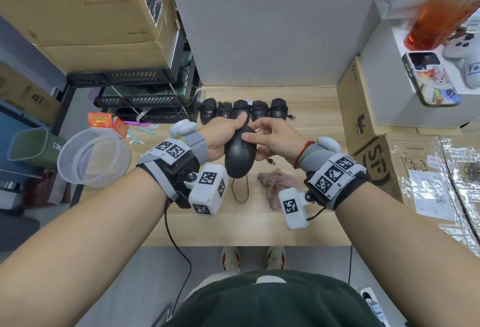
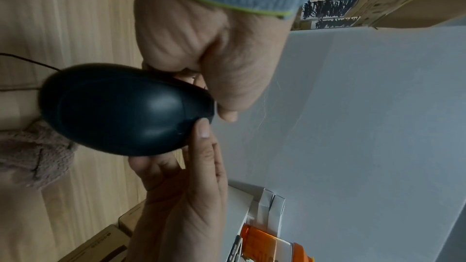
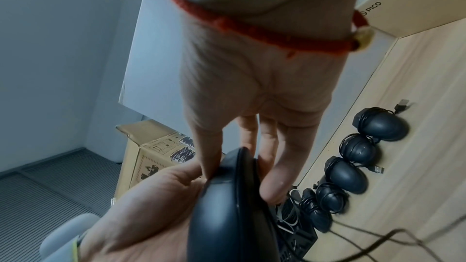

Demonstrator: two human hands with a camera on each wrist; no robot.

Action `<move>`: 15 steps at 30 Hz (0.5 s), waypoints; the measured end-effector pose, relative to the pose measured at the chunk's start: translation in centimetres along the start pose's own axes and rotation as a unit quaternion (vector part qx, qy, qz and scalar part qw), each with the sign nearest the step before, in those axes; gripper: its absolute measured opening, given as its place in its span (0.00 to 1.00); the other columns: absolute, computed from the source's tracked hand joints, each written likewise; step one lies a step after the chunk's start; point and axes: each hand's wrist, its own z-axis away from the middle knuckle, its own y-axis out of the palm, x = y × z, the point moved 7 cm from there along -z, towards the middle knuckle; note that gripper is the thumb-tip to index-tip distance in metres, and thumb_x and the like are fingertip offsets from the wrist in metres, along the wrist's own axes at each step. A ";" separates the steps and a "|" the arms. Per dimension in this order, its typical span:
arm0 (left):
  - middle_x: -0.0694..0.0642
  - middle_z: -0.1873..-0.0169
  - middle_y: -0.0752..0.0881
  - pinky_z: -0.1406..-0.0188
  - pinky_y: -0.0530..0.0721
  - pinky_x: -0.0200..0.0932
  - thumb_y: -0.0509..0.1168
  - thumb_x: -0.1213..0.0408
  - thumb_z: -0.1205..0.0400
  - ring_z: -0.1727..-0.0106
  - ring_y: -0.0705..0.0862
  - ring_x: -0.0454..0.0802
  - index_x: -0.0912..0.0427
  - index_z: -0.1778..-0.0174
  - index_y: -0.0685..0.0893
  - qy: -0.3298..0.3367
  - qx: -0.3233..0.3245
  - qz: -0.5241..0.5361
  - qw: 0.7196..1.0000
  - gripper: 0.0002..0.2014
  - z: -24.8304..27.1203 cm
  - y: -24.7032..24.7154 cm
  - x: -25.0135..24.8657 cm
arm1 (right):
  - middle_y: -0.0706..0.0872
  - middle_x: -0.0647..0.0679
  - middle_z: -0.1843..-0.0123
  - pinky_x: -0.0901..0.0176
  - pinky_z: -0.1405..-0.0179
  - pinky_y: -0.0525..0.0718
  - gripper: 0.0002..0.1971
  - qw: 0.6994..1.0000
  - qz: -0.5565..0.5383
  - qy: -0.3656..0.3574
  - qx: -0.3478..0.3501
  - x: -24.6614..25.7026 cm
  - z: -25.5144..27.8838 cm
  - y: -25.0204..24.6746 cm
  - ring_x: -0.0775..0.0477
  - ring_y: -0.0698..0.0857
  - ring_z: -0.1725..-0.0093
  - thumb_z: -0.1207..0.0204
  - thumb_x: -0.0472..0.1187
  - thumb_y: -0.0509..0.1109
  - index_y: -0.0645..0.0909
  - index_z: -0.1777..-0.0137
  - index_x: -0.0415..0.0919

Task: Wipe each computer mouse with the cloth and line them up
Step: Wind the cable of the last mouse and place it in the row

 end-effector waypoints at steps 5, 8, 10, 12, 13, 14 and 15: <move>0.53 0.46 0.92 0.43 0.86 0.50 0.69 0.43 0.18 0.42 0.89 0.51 0.56 0.40 0.87 0.008 0.039 -0.109 0.993 0.21 0.6 -0.2 0.3 | 0.82 0.45 0.64 0.56 0.69 0.90 0.10 0.997 -0.039 -0.011 -0.059 0.6 -0.2 -1.7 0.47 0.85 0.74 0.24 0.39 0.78 0.79 0.50 0.41; 0.47 0.56 0.90 0.51 0.86 0.49 0.77 0.55 0.22 0.50 0.87 0.47 0.50 0.46 0.85 0.001 0.072 -0.185 0.980 0.12 1.0 -0.2 1.1 | 0.86 0.44 0.61 0.55 0.66 0.91 0.06 0.998 -0.037 -0.017 -0.056 1.1 0.1 -2.1 0.46 0.87 0.72 0.21 0.41 0.75 0.80 0.51 0.42; 0.47 0.56 0.90 0.55 0.86 0.46 0.79 0.58 0.24 0.50 0.87 0.47 0.50 0.46 0.85 0.012 0.068 -0.194 0.979 0.14 1.0 -0.4 0.8 | 0.88 0.42 0.58 0.54 0.65 0.90 0.07 0.998 -0.001 -0.011 -0.054 1.2 0.1 -2.6 0.44 0.88 0.69 0.17 0.46 0.70 0.82 0.51 0.43; 0.50 0.55 0.89 0.57 0.85 0.45 0.78 0.62 0.23 0.51 0.87 0.48 0.51 0.47 0.84 0.022 0.060 -0.185 0.981 0.13 1.3 -0.5 0.1 | 0.89 0.42 0.55 0.51 0.61 0.88 0.06 0.992 0.086 -0.009 -0.093 1.2 -0.1 -4.0 0.43 0.88 0.64 0.15 0.48 0.66 0.81 0.48 0.46; 0.52 0.56 0.88 0.58 0.84 0.44 0.77 0.64 0.23 0.53 0.86 0.49 0.52 0.48 0.83 0.025 0.062 -0.183 0.981 0.12 1.5 -0.5 -0.3 | 0.89 0.42 0.52 0.49 0.55 0.87 0.06 0.979 0.163 -0.014 -0.123 1.2 -0.4 -5.1 0.43 0.88 0.58 0.16 0.47 0.67 0.81 0.44 0.48; 0.53 0.57 0.87 0.59 0.84 0.44 0.77 0.65 0.25 0.55 0.85 0.50 0.52 0.49 0.83 0.027 0.066 -0.187 0.980 0.12 1.7 -0.5 -0.7 | 0.88 0.42 0.47 0.48 0.47 0.85 0.10 0.959 0.245 -0.015 -0.140 1.0 -0.7 -5.9 0.42 0.88 0.50 0.18 0.45 0.69 0.80 0.38 0.49; 0.53 0.58 0.86 0.60 0.83 0.43 0.77 0.64 0.27 0.56 0.85 0.50 0.52 0.51 0.82 0.030 0.074 -0.193 0.978 0.13 1.9 -0.4 -1.1 | 0.86 0.42 0.41 0.47 0.40 0.83 0.19 0.939 0.315 -0.009 -0.137 0.7 -1.1 -6.4 0.41 0.85 0.42 0.21 0.44 0.72 0.77 0.31 0.50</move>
